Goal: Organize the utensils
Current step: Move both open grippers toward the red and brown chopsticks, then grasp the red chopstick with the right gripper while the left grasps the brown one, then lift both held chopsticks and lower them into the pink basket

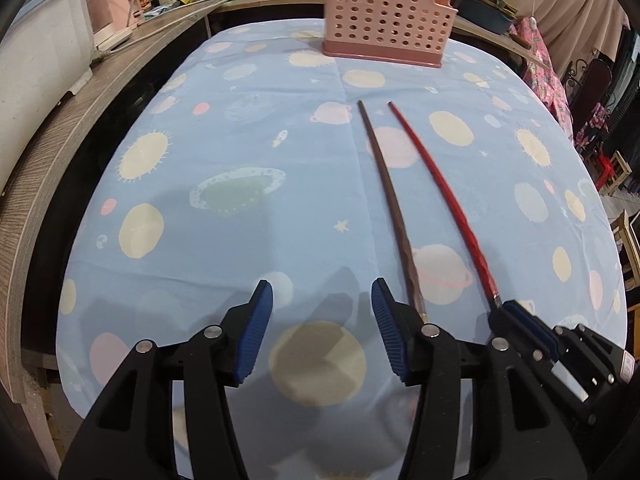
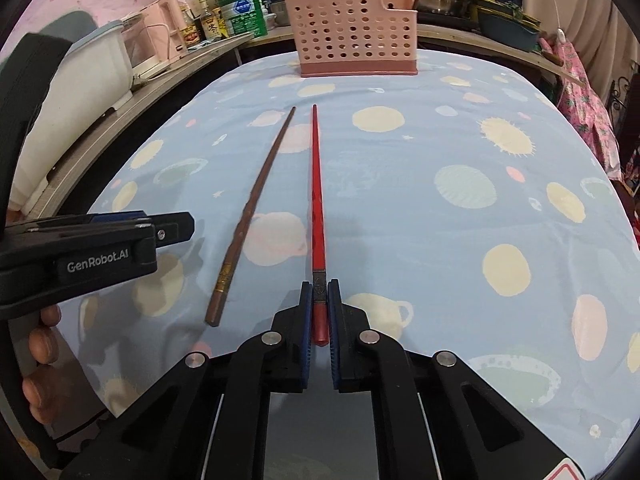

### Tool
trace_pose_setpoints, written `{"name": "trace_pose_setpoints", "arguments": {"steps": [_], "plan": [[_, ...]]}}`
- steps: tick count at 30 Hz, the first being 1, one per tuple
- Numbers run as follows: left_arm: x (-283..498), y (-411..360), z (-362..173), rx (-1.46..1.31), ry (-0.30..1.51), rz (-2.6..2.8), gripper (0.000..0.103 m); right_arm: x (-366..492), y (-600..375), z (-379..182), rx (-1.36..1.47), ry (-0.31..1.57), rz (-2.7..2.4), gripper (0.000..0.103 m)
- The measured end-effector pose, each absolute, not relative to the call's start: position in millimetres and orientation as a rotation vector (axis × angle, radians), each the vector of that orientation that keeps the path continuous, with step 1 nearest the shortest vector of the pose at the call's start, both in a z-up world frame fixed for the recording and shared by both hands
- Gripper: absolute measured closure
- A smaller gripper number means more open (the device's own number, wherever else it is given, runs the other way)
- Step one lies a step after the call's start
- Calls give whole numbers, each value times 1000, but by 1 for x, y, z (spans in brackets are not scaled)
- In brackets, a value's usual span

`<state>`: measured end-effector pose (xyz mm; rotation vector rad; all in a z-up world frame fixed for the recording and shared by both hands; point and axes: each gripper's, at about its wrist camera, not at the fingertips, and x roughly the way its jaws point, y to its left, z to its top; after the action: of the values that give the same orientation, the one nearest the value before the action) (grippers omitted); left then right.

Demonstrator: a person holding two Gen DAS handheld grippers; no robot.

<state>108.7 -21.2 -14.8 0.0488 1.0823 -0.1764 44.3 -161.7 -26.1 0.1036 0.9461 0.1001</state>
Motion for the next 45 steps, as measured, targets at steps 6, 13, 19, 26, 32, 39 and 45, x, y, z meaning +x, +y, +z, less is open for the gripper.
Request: {"name": "trace_pose_setpoints", "arguments": {"steps": [6, 13, 19, 26, 32, 39, 45], "plan": [[99, -38, -19, 57, 1093, -228, 42, 40, -185, -26, 145, 942, 41, 97], [94, -52, -31, 90, 1120, -240, 41, 37, -195, -27, 175, 942, 27, 96], [92, -53, -30, 109, 1113, -233, 45, 37, -197, -27, 178, 941, 29, 96], [89, -52, -27, 104, 1113, -251, 72, 36, -197, -26, 187, 942, 31, 96], [91, -50, -26, 80, 1134, -276, 90, 34, -199, -23, 207, 940, 36, 96], [94, -43, -16, 21, 1141, -282, 96, 31, -203, -2, 218, 899, 45, 96], [99, -34, 19, -39, 1086, -295, 96, 34, -212, 33, 250, 825, 51, 96]]}}
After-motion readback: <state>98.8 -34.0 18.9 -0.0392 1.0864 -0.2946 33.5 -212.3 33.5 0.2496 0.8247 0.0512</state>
